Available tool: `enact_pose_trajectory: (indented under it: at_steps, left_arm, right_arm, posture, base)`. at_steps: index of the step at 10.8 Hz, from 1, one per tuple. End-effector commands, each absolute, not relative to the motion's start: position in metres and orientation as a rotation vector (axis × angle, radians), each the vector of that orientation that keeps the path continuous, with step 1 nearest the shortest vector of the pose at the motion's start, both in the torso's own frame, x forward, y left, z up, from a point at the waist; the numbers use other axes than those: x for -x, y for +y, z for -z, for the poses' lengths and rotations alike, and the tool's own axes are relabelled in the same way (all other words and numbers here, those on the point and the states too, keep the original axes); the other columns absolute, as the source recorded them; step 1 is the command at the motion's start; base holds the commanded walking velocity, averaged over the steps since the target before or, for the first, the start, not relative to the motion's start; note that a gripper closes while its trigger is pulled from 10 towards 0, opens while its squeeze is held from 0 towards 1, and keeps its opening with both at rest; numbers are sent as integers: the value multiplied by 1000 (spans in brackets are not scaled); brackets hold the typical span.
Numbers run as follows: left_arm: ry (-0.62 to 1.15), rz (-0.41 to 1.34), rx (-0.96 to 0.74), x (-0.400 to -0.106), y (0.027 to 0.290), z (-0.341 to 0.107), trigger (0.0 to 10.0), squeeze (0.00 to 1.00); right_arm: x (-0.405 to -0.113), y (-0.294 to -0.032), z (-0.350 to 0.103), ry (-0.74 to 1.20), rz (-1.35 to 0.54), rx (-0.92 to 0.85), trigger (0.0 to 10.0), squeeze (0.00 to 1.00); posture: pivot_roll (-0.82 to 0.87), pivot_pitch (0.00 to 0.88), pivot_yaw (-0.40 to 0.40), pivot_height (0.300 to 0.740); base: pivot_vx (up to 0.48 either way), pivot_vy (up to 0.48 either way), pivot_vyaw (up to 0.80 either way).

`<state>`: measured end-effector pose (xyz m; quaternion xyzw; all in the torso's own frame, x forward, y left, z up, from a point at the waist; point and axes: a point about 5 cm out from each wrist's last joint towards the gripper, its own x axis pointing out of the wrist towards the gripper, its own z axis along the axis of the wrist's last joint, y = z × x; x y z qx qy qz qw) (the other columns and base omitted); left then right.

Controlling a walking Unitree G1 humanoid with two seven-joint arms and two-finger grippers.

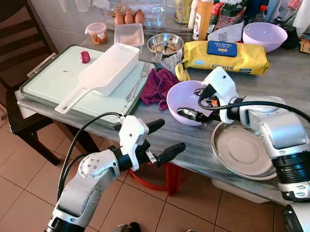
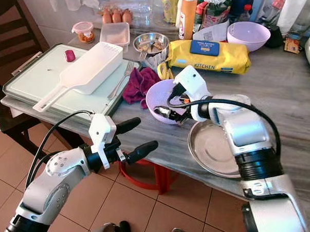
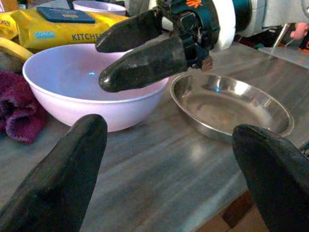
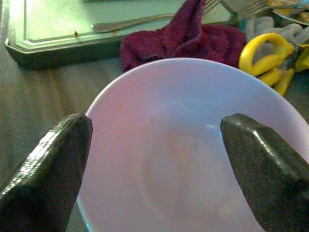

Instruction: Setting the table

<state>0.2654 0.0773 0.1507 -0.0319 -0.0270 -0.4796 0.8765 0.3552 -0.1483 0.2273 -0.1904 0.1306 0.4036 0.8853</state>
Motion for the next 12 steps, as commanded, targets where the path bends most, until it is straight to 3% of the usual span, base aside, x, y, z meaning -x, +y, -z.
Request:
enact_pose_trajectory:
  at_steps: [1, 4, 12]
  left_arm:
    - [-65, 1002, 59, -265, 79, -154, 10000, 0]
    - [-61, 1004, 61, -264, 77, -153, 10000, 0]
    - [-58, 1000, 65, -265, 76, -155, 10000, 0]
  right_arm:
    - [-358, -151, -236, 242, -815, 437, 10000, 0]
    - [-363, -164, -219, 293, -756, 638, 10000, 0]
    - [-371, -159, -243, 209, -800, 674, 10000, 0]
  posture:
    - [-198, 162, 66, 740]
    - [-198, 162, 66, 740]
    - [-190, 167, 69, 740]
  base:
    - [0, 0, 0]
    - [0, 0, 0]
    - [0, 0, 0]
